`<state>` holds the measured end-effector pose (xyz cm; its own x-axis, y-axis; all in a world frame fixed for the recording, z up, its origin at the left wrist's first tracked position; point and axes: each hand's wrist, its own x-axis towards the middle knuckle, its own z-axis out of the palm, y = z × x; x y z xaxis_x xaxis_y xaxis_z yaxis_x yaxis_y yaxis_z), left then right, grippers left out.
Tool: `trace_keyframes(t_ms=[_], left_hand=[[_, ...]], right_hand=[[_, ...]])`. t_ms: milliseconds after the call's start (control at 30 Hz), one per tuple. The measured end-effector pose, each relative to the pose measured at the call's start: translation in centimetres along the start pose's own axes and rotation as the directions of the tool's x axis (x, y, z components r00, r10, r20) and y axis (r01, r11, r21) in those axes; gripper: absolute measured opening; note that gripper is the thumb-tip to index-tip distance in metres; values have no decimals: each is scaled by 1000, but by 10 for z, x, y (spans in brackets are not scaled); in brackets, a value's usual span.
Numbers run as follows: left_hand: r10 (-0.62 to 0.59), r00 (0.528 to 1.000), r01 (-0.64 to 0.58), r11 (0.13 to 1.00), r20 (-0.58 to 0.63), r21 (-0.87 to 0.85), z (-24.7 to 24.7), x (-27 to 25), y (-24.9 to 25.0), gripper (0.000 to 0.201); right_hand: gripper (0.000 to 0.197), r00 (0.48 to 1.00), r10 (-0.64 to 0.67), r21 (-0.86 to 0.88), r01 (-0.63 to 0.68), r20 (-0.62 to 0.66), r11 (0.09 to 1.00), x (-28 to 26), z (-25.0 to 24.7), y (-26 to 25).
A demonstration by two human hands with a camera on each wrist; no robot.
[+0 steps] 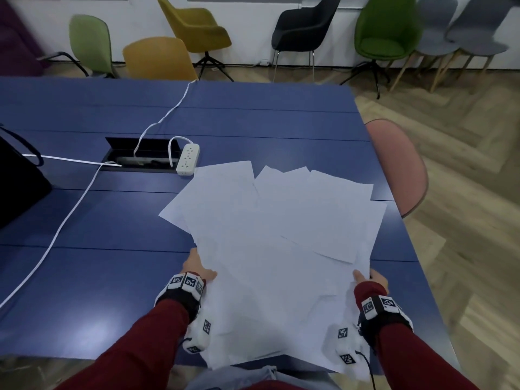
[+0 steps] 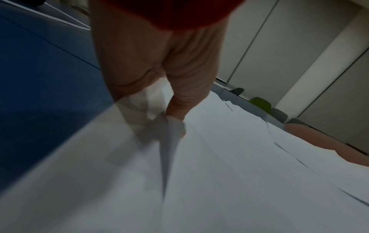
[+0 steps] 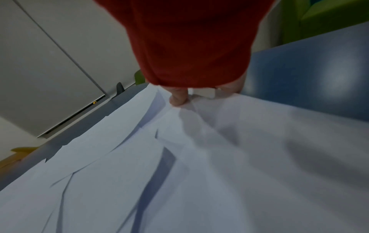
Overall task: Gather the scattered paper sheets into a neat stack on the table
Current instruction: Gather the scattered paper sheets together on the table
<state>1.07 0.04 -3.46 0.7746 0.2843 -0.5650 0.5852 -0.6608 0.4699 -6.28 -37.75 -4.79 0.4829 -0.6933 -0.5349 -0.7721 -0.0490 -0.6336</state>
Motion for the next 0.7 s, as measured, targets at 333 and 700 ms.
trace_keyframes(t_ms=[333, 700], left_hand=[[137, 980, -146, 988, 145, 53, 8, 5, 13, 56], [149, 976, -133, 985, 157, -106, 18, 9, 17, 57]], right_hand=[[83, 969, 231, 353, -249, 92, 902, -1, 13, -48], [85, 943, 311, 193, -329, 116, 925, 40, 5, -64]])
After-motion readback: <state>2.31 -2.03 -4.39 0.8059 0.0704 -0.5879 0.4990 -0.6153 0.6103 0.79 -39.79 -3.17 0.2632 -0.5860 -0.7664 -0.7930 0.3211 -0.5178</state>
